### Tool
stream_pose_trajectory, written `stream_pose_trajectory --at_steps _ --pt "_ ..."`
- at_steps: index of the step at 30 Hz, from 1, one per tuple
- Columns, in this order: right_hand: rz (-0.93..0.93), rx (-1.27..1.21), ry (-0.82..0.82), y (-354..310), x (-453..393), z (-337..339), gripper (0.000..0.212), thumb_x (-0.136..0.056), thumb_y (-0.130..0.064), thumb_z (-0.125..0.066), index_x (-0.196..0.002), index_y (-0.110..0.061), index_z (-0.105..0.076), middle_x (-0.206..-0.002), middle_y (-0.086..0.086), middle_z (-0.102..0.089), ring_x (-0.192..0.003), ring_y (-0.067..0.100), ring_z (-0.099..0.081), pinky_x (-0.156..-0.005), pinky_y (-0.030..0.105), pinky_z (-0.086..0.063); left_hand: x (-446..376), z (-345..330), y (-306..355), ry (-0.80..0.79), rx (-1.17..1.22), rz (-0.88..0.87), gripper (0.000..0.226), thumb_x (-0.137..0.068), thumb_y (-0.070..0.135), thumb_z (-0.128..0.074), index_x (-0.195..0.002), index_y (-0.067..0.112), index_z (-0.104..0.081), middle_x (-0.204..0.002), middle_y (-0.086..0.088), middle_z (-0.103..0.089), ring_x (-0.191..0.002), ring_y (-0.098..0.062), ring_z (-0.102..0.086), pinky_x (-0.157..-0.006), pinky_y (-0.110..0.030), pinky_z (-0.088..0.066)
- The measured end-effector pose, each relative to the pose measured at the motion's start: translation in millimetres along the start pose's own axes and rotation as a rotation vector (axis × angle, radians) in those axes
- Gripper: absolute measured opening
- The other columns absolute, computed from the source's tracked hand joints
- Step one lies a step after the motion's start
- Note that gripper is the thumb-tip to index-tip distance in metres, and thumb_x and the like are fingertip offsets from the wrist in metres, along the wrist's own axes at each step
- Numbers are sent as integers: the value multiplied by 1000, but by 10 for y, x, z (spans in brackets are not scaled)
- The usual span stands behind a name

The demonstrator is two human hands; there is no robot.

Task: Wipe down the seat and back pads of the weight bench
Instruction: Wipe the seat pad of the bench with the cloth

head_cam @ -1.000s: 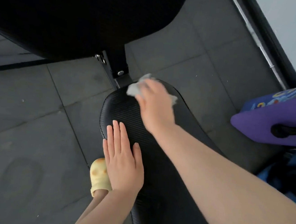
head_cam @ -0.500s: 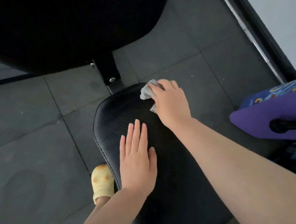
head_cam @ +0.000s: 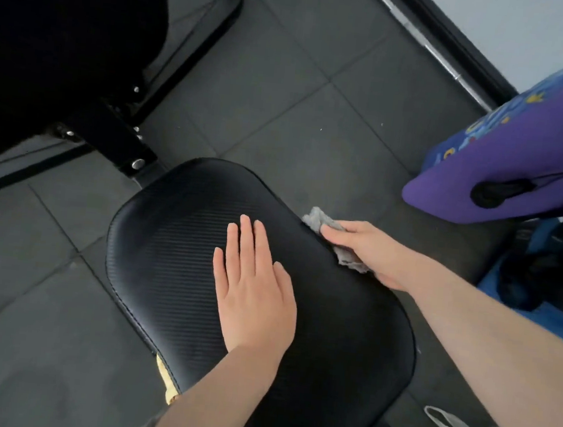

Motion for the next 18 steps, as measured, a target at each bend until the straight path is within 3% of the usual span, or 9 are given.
stream_pose_trajectory --at_steps 2,4,6,8,10,12,13,16,18 --pt "-6 -47 19 -162 -150 -44 42 -98 -52 -38 -79 -25 -64 -66 -8 -67 -59 5 -61 -58 18 -45 1 -7 16 7 -4 1 57 -94 29 -19 -149 13 -19 -159 -2 -15 -148 -19 -7 -119 -41 -7" --pt "115 -11 -28 -479 -284 -228 45 -97 -58 -32 -93 -34 -70 -106 -9 -70 -98 5 -62 -88 20 -43 8 -8 9 10 -15 -2 57 -94 28 -22 -149 14 -22 -159 -2 -17 -148 -19 -9 -119 -41 -7" --pt "254 -24 -73 -692 -338 -352 38 -100 -48 -33 -121 -39 -63 -133 -16 -56 -117 -4 -48 -98 12 -33 -2 -3 9 14 -17 -3 57 -93 28 -22 -149 15 -22 -159 0 -17 -148 -17 -8 -119 -40 -6" --pt "280 14 -32 -680 -277 -306 37 -102 -43 -34 -131 -38 -55 -130 -24 -53 -111 -14 -46 -94 2 -32 3 -9 5 10 -22 0 57 -93 29 -23 -149 16 -22 -159 0 -16 -148 -17 -7 -119 -39 -5" --pt "207 45 -1 -460 -192 -172 32 -101 -45 -36 -119 -41 -62 -108 -33 -57 -92 -23 -51 -82 -2 -36 6 -14 11 8 -29 -7 57 -94 29 -23 -149 15 -22 -159 0 -15 -148 -16 -6 -119 -39 -5" --pt "128 70 -33 -256 -108 -116 27 -99 -47 -40 -95 -44 -66 -91 -34 -64 -85 -20 -57 -82 9 -40 1 -18 11 10 -35 -6 57 -94 28 -23 -149 15 -22 -159 0 -16 -148 -17 -7 -119 -41 -7" --pt "108 76 -36 -198 -120 -88 26 -98 -49 -42 -94 -44 -67 -95 -31 -66 -90 -16 -58 -86 13 -41 2 -14 16 10 -35 -6 57 -94 28 -23 -149 14 -22 -159 -1 -17 -148 -18 -8 -119 -41 -8" --pt "134 71 11 -393 -351 -122 33 -98 -44 -44 -118 -30 -66 -102 -19 -66 -96 -4 -59 -82 12 -40 3 -7 16 14 -30 -9 57 -93 27 -24 -149 14 -23 -159 -1 -17 -148 -19 -9 -119 -42 -9" --pt "178 84 13 -574 -490 -246 37 -99 -42 -43 -123 -22 -64 -107 -11 -66 -103 6 -59 -87 19 -41 -4 -16 13 10 -26 -11 57 -94 27 -25 -149 14 -23 -158 -1 -17 -147 -19 -9 -119 -42 -8"
Point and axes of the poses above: each hand's wrist, its own x-axis away from the middle knuckle, its own z-axis out of the back of the hand, y = z × x, the point moved 10 cm from there along -x, towards the middle knuckle
